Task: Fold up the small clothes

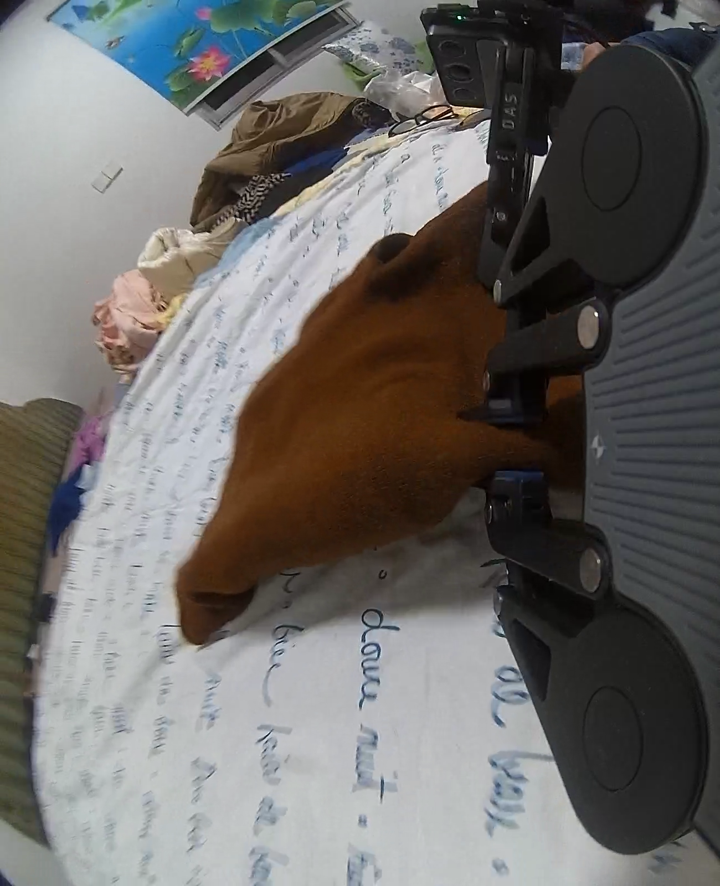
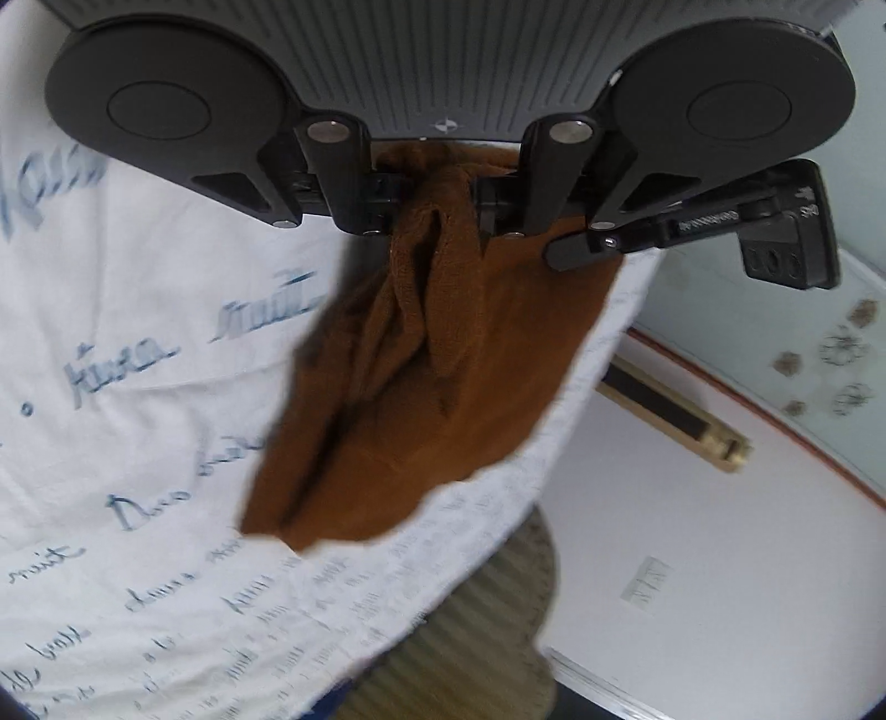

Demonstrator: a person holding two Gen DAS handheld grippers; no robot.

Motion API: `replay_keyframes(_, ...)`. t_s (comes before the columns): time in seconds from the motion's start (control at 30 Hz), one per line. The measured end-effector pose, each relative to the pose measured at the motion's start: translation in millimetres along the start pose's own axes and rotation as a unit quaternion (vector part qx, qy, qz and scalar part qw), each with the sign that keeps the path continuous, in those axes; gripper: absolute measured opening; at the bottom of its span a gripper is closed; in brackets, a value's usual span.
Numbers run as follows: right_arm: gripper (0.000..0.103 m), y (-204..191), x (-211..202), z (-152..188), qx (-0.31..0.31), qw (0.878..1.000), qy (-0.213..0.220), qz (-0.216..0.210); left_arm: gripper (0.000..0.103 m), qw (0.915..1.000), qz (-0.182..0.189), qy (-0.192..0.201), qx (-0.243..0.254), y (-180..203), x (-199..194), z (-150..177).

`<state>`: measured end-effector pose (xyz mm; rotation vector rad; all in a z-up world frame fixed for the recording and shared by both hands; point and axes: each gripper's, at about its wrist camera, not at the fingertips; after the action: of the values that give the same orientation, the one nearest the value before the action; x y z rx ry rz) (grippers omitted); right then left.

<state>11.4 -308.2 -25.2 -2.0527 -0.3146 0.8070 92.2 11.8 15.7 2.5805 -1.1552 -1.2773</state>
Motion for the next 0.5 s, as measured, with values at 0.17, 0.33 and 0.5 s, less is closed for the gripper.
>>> replay_keyframes(0.17,0.029,-6.9,-6.5,27.0,-0.032,0.998,-0.015,0.06,0.015,0.9988,-0.04,-0.02,0.02,13.9,-3.1,34.3)
replay_keyframes(0.33,0.048,-56.1,-34.3,49.4,-0.136,0.974,0.094,0.157,0.028,0.9981,-0.061,0.004,-0.002,15.9,-12.5,44.1)
replay_keyframes(0.5,0.06,-99.0,-32.0,74.9,-0.251,0.925,0.179,0.223,0.061,0.9891,-0.142,0.023,0.031,31.4,-25.0,50.7)
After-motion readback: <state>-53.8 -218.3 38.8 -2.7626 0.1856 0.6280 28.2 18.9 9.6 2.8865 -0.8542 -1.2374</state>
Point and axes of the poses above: each gripper's, at about its wrist camera, not at the fingertips, and x roughly the way its jaws point, y to its right, z to its underside, and after that the axes turned 10 degrees about x, right-handed
